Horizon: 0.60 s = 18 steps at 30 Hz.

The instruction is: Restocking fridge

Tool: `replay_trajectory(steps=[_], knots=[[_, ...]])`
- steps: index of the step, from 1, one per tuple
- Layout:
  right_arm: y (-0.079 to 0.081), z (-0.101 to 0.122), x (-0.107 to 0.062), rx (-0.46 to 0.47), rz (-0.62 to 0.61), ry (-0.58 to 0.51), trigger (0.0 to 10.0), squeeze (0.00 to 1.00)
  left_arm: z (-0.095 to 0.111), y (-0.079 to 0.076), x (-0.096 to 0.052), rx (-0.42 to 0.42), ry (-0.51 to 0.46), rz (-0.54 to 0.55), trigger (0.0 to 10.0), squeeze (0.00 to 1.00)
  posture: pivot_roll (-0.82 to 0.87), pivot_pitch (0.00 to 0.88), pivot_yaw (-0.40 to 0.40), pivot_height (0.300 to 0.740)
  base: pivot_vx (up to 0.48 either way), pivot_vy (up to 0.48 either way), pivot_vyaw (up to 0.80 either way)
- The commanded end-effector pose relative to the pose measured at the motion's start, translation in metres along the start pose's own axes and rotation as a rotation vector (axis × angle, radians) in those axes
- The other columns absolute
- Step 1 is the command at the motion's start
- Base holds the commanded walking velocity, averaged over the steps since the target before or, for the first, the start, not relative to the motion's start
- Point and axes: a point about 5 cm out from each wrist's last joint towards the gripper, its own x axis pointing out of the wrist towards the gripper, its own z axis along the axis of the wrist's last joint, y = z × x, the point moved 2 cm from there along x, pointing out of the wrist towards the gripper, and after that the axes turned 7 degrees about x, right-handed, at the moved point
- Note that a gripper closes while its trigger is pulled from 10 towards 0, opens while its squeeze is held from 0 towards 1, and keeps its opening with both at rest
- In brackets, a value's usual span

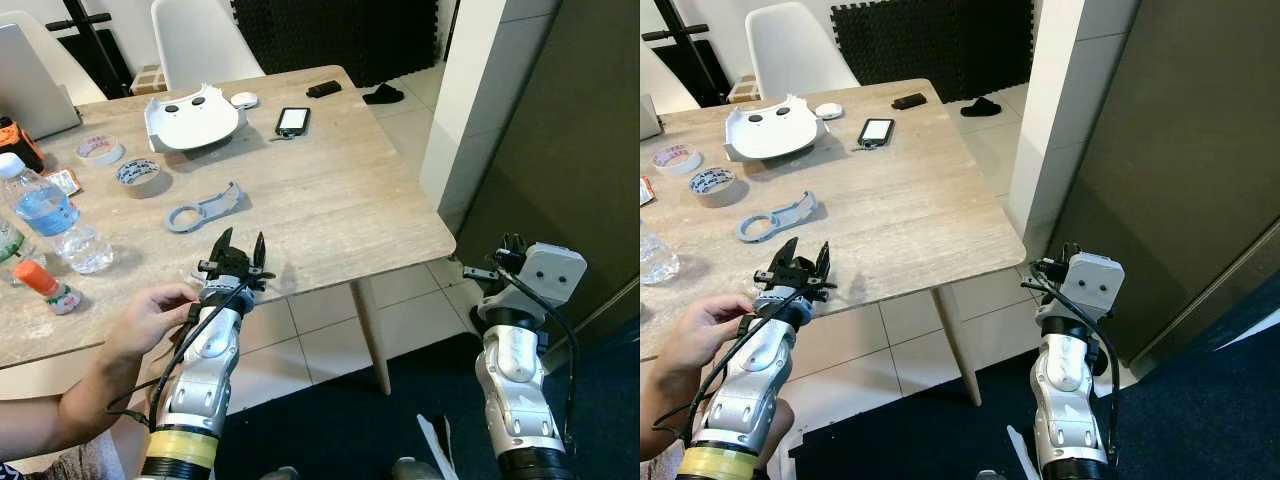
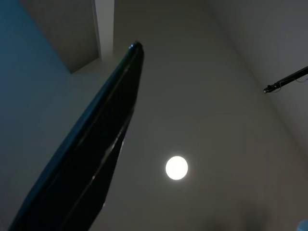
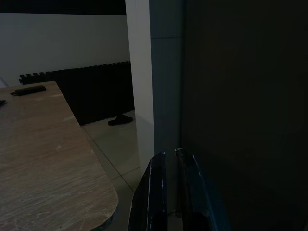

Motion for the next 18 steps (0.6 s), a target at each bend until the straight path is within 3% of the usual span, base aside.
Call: replay_trajectory(steps=[1,18], knots=[[-0.003,-0.0034,0.0,-0.001,-0.013,0.021,10.0,0.0,-0.0057,-0.0016,-0.0028,0.002,0.027,0.001,10.0,0.0,-0.02,0.098,0.025,0.74,0.0,0.0,0.0],[-0.0033,-0.0034,0.0003,-0.002,-0.013,0.021,10.0,0.0,-0.0062,-0.0013,-0.0033,0.004,0.029,0.003,10.0,0.0,-0.02,0.099,0.023,0.74,0.0,0.0,0.0]])
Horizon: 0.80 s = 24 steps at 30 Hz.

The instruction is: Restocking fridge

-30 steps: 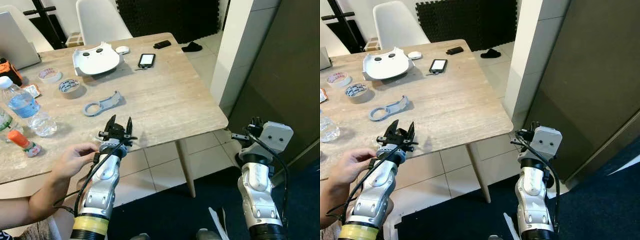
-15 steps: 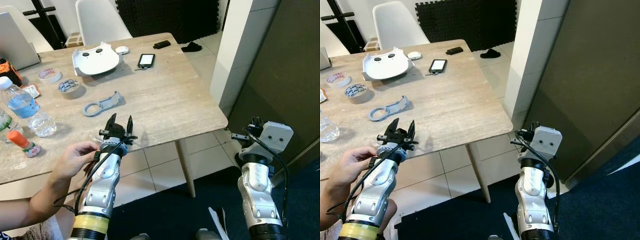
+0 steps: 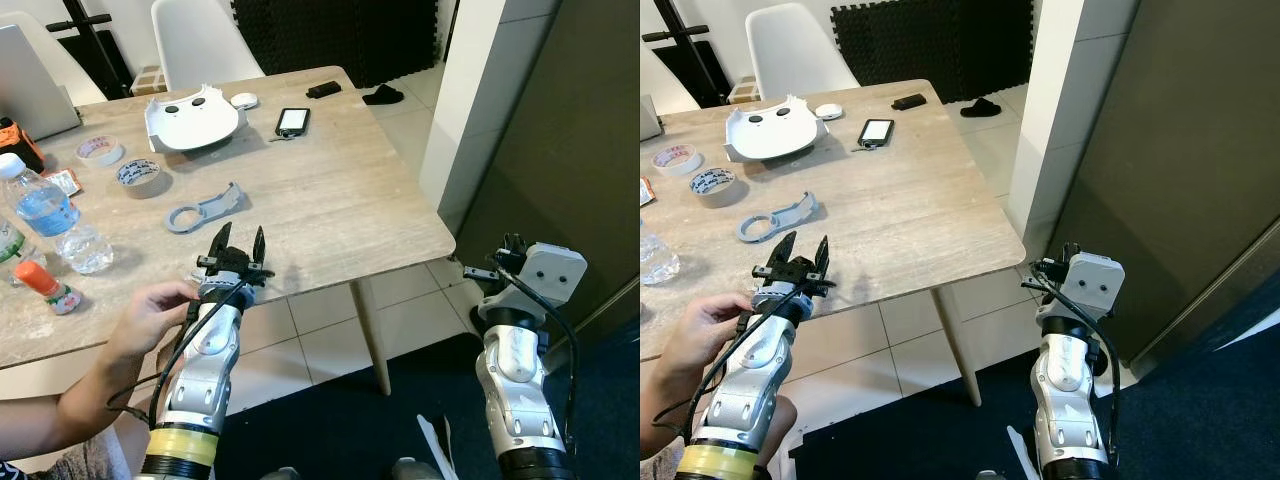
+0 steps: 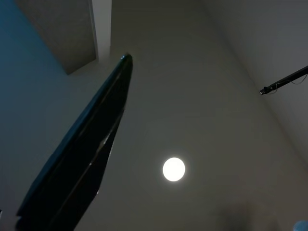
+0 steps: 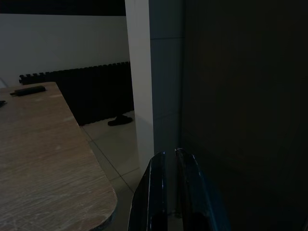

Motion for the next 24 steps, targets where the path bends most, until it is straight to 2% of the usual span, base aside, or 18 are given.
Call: replay_trajectory(steps=[1,24], knots=[[-0.0025,-0.0036,0.0001,0.0,-0.013,0.022,10.0,0.0,-0.0122,-0.0024,-0.0045,0.005,0.052,-0.007,10.0,0.0,-0.02,0.099,0.023,0.74,0.0,0.0,0.0],[-0.0026,-0.0044,-0.0003,-0.002,-0.012,0.025,10.0,0.0,-0.0126,-0.0027,-0.0048,0.006,0.053,-0.007,10.0,0.0,-0.02,0.096,0.022,0.74,0.0,0.0,0.0]])
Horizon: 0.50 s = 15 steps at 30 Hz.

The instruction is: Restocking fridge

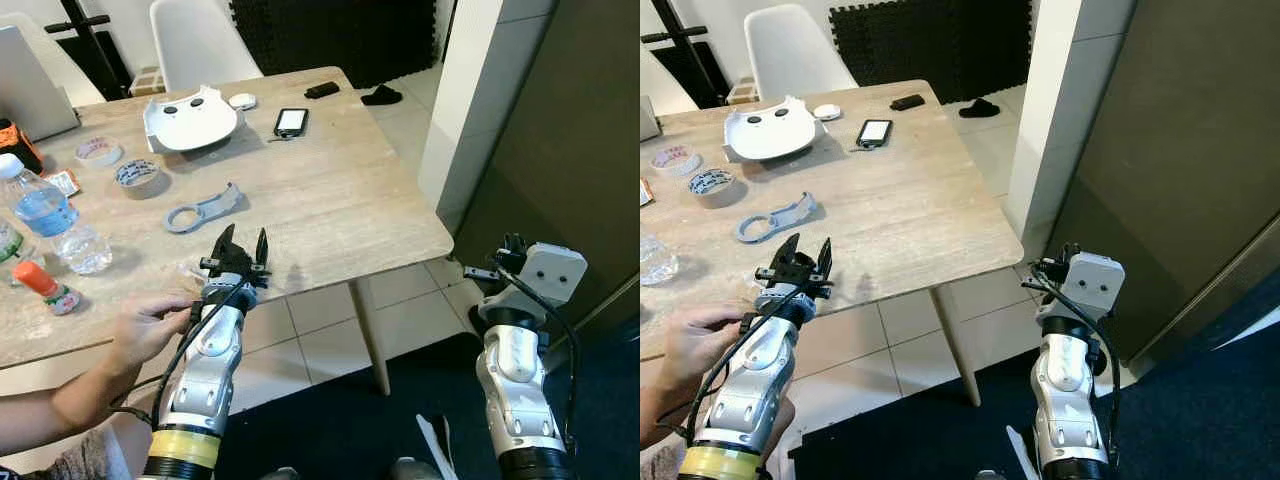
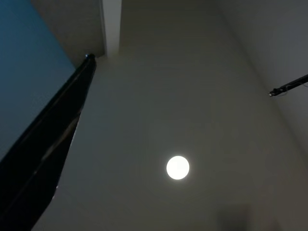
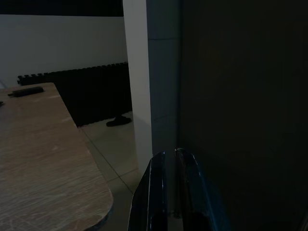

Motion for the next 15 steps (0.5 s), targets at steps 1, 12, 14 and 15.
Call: replay_trajectory(steps=[1,12,14,15], knots=[[-0.0026,-0.0044,-0.0003,-0.002,-0.012,0.025,10.0,0.0,-0.0118,0.0007,-0.0038,0.01,0.049,0.002,10.0,0.0,-0.02,0.095,0.022,0.74,0.0,0.0,0.0],[-0.0026,-0.0049,-0.0003,-0.005,-0.01,0.027,10.0,0.0,-0.0116,0.0007,-0.0036,0.011,0.049,0.003,10.0,0.0,-0.02,0.094,0.021,0.74,0.0,0.0,0.0],[-0.0026,-0.0049,-0.0003,-0.005,-0.011,0.027,10.0,0.0,-0.0116,0.0007,-0.0036,0.011,0.049,0.003,10.0,0.0,-0.02,0.094,0.02,0.74,0.0,0.0,0.0],[-0.0027,-0.0048,-0.0003,-0.005,-0.011,0.027,10.0,0.0,-0.0116,0.0007,-0.0037,0.011,0.05,0.003,10.0,0.0,-0.02,0.094,0.02,0.74,0.0,0.0,0.0]])
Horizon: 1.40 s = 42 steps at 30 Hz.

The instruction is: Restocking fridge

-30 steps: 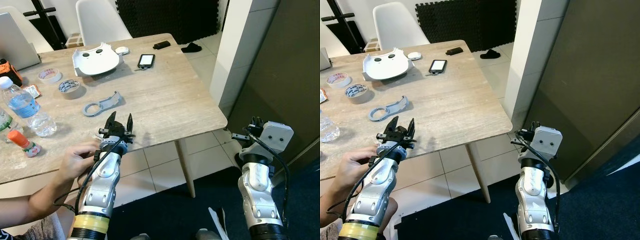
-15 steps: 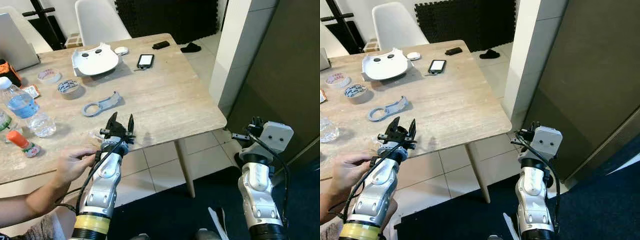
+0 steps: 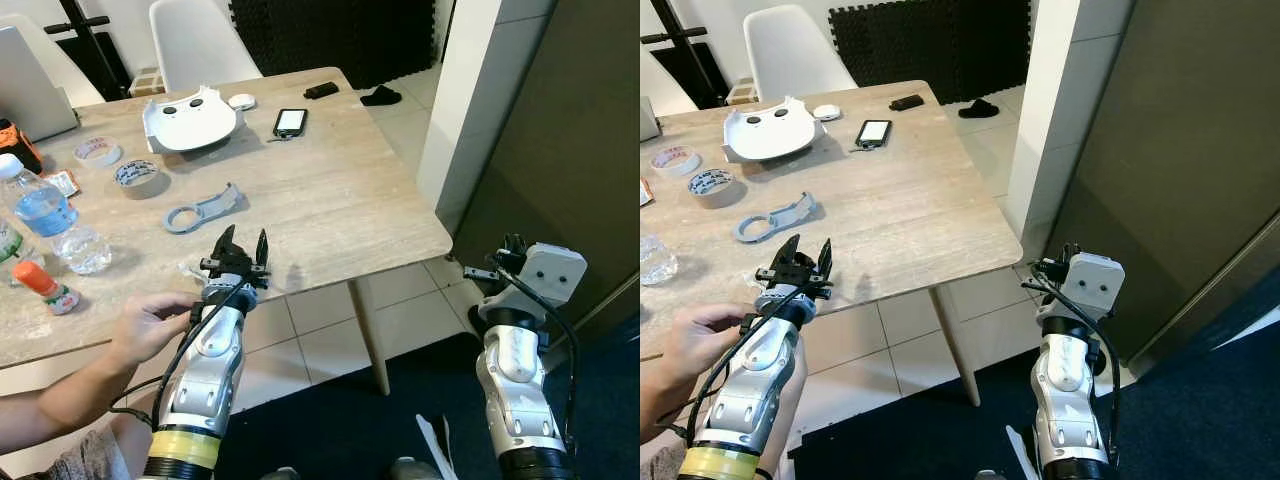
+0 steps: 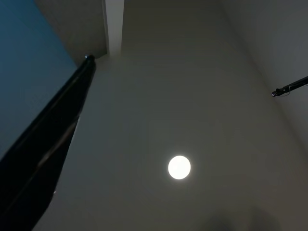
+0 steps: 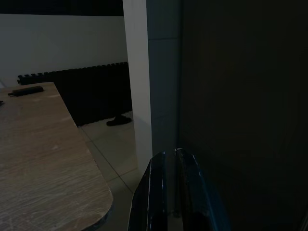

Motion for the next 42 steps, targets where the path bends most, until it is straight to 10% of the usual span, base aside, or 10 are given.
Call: replay_trajectory(steps=[1,42], knots=[[-0.0026,-0.0043,-0.0003,-0.004,-0.011,0.024,10.0,0.0,-0.01,0.0007,-0.003,0.011,0.042,0.004,10.0,0.0,-0.02,0.094,0.02,0.74,0.0,0.0,0.0],[-0.0024,-0.0034,-0.0003,-0.002,-0.012,0.024,10.0,0.0,-0.0101,0.0001,-0.0037,0.016,0.048,0.004,10.0,0.0,-0.02,0.1,0.02,0.74,0.0,0.0,0.0]])
